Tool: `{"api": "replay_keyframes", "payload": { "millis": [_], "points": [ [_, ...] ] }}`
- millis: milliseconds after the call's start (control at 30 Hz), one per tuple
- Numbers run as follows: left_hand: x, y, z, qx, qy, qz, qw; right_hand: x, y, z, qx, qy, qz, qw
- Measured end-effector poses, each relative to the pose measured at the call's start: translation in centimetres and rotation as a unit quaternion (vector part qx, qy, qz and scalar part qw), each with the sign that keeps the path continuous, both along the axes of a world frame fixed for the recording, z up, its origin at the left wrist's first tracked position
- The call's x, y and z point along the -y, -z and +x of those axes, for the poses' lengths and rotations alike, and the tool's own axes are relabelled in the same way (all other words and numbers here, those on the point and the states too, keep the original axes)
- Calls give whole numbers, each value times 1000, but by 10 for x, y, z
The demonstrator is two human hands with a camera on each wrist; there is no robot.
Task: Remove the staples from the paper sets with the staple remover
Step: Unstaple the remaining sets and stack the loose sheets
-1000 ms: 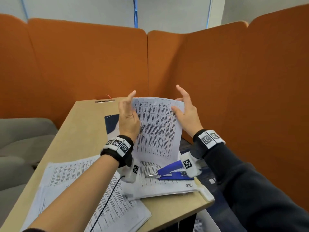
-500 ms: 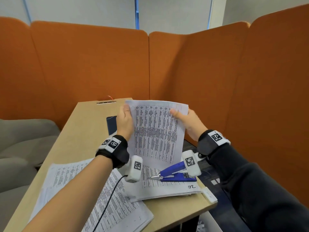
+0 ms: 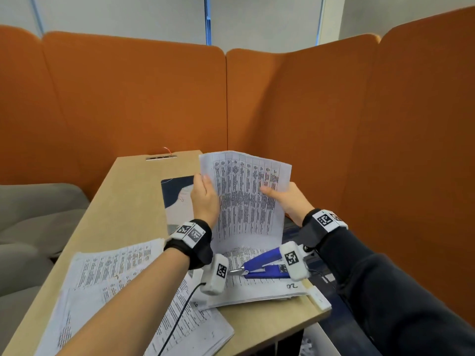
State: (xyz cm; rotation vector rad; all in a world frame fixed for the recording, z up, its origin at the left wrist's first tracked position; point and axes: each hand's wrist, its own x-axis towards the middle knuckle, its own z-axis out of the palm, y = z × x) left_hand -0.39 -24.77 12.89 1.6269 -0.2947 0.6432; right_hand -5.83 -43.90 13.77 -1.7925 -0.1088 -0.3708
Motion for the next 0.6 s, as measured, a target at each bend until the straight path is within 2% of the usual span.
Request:
{"api": "replay_keyframes", "payload": {
  "millis": [67,200,267,300,333,367,433,467,500,600],
  "points": [
    [1,-9,-2,32,-17,-3,999,0,-10,-3,19,1,24,1000],
    [-9,-51,-8,148,-71,30,986,-2,-47,-10,106,16,40,993],
    [-22,-75,-7,177,-98,64,977,3,-54,-10,71,31,-25,997],
    [-29,-83,-5,167,-106,91,976,5,-52,-11,12,28,-107,994],
    [-36,-85,0,142,-111,123,976,6,-44,-12,-61,9,-213,975],
    [-43,-84,4,111,-112,155,975,6,-32,-13,-136,-20,-328,935],
    [-52,-67,11,56,-104,202,972,-2,-3,-19,-250,-84,-510,819],
    [-55,-57,12,36,-93,214,972,-9,12,-21,-284,-104,-560,771],
    [-57,-47,13,22,-82,220,972,-15,26,-24,-305,-110,-583,745],
    [-61,-32,14,-21,-61,219,974,-26,58,-27,-277,-77,-630,722]
  ]
}}
